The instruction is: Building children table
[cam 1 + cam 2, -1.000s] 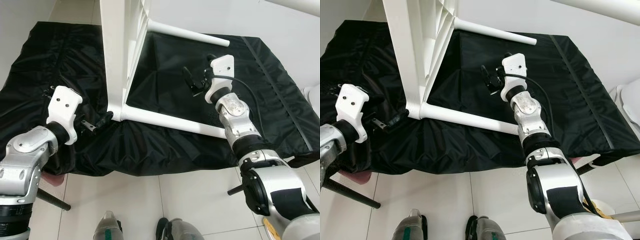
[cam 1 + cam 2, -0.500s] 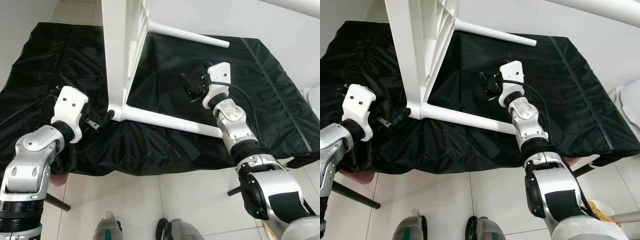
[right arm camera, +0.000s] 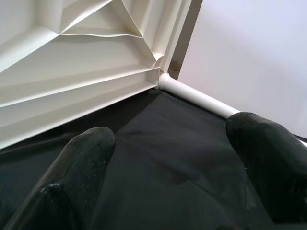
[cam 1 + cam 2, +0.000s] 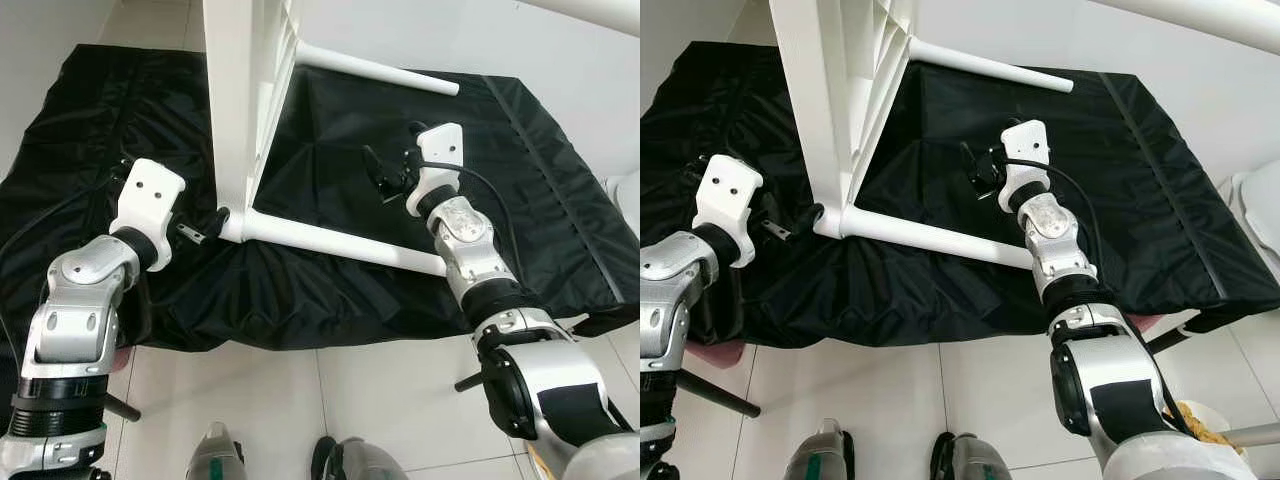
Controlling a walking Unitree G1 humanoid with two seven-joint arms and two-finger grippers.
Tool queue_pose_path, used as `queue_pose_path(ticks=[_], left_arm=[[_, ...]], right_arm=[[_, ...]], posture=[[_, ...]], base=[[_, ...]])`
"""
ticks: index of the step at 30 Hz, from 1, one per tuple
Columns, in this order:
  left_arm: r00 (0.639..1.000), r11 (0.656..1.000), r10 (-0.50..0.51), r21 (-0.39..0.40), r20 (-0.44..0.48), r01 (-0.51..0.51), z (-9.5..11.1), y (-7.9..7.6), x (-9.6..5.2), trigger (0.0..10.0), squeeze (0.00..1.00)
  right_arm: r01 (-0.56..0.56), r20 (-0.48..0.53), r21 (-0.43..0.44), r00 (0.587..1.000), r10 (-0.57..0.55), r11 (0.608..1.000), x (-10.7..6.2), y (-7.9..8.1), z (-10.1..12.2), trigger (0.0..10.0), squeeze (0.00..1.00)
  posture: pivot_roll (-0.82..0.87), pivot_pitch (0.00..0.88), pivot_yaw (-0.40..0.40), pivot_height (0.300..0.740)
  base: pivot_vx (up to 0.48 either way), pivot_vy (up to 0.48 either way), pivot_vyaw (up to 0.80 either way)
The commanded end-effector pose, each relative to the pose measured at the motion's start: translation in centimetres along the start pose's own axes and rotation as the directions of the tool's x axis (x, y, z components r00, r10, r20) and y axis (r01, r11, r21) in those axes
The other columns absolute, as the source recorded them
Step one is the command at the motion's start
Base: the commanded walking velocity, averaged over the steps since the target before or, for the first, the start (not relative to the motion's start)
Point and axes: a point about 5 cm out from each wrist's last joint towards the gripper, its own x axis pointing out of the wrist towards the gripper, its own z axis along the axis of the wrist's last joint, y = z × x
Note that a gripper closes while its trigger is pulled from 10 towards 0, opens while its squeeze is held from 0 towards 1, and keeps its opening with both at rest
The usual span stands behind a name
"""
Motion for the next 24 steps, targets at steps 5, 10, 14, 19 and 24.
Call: queue_pose_path(ticks=[5,10,14,19,24], left_arm=[[0.934,0.934,0.357,-0.011,-0.009,-0.358,0.2,1.8,0.3,10.0,0.0],[0.966,0.969,0.247,-0.03,0.076,-0.246,1.9,0.7,1.0,10.0,0.0],[0.981,0.989,0.145,-0.033,0.132,-0.142,2.5,-0.2,0.9,10.0,0.0],[0.984,0.995,0.095,-0.007,0.148,-0.095,2.6,-0.5,0.8,10.0,0.0],[0.982,0.998,0.06,0.02,0.179,-0.064,3.2,-0.6,1.1,10.0,0.0]], right_arm=[[0.036,-0.006,0.001,0.999,-0.036,0.999,-0.4,-0.7,-0.2,10.0,0.0],[0.054,-0.007,-0.008,0.999,-0.054,0.999,-0.4,-1.1,-0.2,10.0,0.0],[0.06,-0.01,-0.013,0.998,-0.06,0.998,-0.5,-1.4,-0.2,10.0,0.0],[0.065,-0.009,-0.016,0.998,-0.065,0.998,-0.4,-1.6,-0.1,10.0,0.0],[0.07,-0.006,-0.019,0.997,-0.07,0.997,-0.2,-1.7,0.1,10.0,0.0]], posture=[[0.17,0.093,-0.092,0.74],[0.16,0.098,-0.086,0.74],[0.16,0.098,-0.086,0.74],[0.16,0.098,-0.086,0.74],[0.16,0.09,-0.088,0.74]], base=[[0.0,0.0,0.0],[0.0,0.0,0.0],[0.0,0.0,0.0],[0.0,0.0,0.0],[0.0,0.0,0.0]])
